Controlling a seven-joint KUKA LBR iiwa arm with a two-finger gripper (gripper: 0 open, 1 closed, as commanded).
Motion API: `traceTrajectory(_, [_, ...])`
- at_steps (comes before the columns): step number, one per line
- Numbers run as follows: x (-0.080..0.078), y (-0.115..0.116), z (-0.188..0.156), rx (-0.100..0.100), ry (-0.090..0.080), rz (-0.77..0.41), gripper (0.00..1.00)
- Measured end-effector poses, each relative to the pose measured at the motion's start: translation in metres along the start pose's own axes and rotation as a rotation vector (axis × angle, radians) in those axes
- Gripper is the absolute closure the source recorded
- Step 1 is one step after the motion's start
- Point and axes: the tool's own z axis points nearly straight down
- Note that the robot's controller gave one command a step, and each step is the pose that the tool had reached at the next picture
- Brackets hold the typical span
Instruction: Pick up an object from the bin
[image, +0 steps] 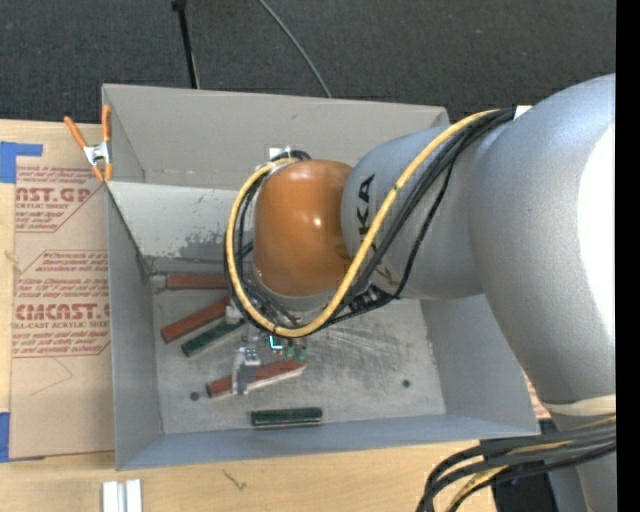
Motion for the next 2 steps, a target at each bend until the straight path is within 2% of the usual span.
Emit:
traceTrajectory(1, [-0.002, -0.001, -0.004, -0.001, -0.007, 0.001, 0.0])
traceTrajectory(2, [0.02, -0.062, 0.064, -0.005, -0.021, -0.144, 1.0])
